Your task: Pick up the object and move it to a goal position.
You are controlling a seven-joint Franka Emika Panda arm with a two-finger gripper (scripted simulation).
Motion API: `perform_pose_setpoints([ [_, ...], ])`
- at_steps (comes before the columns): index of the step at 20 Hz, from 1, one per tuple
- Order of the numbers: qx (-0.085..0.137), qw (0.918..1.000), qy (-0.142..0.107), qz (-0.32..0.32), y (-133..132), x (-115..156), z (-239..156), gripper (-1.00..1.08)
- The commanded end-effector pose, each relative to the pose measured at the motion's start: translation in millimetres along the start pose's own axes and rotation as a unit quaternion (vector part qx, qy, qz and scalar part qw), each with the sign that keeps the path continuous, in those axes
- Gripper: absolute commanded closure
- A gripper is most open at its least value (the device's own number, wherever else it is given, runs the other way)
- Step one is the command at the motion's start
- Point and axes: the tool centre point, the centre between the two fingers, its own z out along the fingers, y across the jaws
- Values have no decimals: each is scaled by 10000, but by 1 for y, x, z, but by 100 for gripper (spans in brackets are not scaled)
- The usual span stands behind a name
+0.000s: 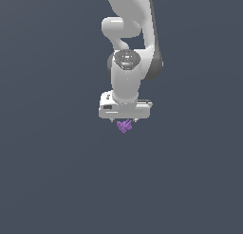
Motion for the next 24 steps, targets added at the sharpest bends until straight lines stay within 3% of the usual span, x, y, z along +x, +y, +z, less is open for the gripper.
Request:
perform_pose_setpoints([
  [1, 0, 10000, 0, 0, 0, 0, 0, -92],
  [10, -29, 9992, -42, 392, 31, 1, -4, -92],
  [24, -25, 9998, -23, -199, 26, -8, 9, -92],
])
